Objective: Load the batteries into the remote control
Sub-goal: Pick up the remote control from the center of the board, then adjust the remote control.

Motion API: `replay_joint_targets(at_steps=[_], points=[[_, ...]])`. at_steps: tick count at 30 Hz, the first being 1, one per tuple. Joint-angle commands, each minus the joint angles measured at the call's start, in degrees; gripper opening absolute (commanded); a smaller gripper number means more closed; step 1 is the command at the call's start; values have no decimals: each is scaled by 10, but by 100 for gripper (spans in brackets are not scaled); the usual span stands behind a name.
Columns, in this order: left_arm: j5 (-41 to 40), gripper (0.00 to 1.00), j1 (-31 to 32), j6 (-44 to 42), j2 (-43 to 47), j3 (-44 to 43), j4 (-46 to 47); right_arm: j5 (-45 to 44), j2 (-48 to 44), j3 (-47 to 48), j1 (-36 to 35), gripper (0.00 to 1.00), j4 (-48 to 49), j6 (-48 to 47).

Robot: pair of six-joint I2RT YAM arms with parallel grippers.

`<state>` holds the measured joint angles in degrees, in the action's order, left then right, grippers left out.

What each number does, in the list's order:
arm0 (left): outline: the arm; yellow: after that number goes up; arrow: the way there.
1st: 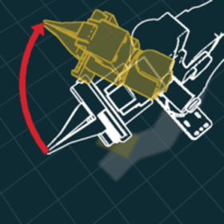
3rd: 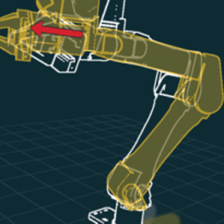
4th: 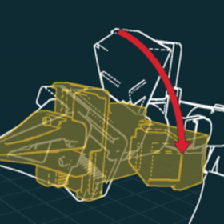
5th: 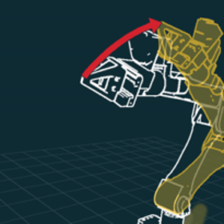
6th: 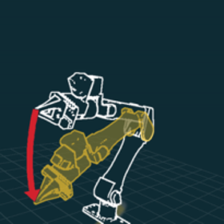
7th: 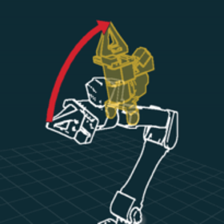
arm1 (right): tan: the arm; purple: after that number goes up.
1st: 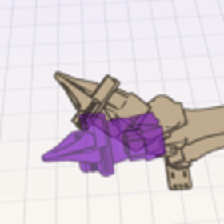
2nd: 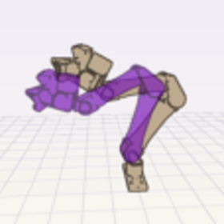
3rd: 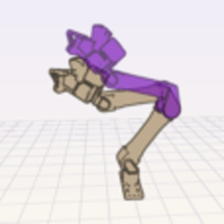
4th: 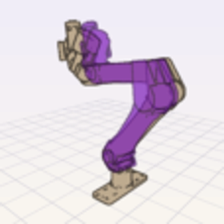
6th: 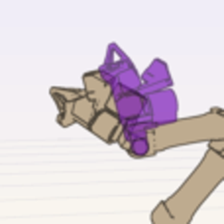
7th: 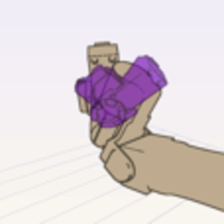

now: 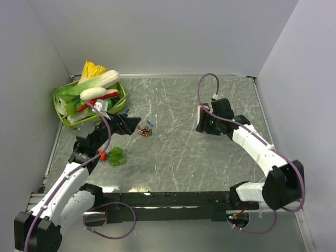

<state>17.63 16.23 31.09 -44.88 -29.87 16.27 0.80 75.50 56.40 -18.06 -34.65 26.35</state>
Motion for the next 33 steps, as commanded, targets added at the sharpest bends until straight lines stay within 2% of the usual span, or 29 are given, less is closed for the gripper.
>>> replay_joint_targets(at_steps=[1, 2, 5, 12, 18, 23, 33], points=[[78, 97, 2, 25, -28, -44, 46, 130, -56, 7, -34, 17, 123, -40], [100, 97, 2, 33, -34, -46, 50, 186, -64, 2, -47, 17, 169, -45], [143, 97, 3, 58, -58, -50, 82, 272, -63, 11, -83, 18, 227, -65], [228, 97, 3, 164, -122, -45, 231, 430, -49, 16, -131, 18, 344, -83], [254, 97, 5, 228, -151, -44, 324, 507, -25, 13, -151, 18, 444, -32], [279, 97, 9, 255, -158, -41, 396, 539, 9, 27, -169, 18, 472, -20], [288, 97, 13, 279, -182, -49, 422, 598, 46, 49, -187, 18, 530, 8]])
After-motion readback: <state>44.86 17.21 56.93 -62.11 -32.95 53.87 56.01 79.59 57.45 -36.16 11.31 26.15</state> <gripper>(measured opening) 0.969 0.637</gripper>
